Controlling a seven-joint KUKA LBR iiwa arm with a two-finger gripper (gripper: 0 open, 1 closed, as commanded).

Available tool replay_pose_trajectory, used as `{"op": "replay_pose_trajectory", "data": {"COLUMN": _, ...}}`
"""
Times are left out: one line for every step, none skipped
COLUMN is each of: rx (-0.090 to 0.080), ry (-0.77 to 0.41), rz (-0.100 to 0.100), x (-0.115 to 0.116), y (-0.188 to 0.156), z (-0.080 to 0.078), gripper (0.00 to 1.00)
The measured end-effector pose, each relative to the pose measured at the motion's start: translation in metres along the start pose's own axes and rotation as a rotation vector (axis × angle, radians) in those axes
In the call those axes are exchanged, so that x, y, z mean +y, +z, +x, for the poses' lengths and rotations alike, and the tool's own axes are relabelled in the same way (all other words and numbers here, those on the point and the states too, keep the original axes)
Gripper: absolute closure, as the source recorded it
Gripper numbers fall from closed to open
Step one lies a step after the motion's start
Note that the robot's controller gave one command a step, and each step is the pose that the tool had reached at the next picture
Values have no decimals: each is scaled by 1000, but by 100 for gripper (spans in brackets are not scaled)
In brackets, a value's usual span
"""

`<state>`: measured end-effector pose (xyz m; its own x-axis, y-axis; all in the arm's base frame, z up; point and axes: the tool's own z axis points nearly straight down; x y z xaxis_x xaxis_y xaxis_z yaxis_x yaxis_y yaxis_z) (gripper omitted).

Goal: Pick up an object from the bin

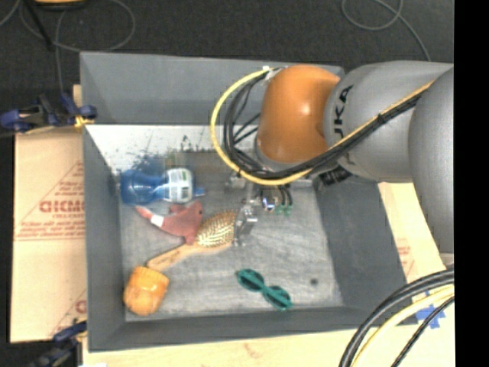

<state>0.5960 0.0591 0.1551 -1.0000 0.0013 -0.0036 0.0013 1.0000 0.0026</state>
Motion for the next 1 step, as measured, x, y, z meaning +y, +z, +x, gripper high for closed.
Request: {"op": "replay_pose_trajectory", "data": {"rx": 0, "ry": 0, "rz": 0, "x": 0, "y": 0, "z": 0, "gripper": 0}}
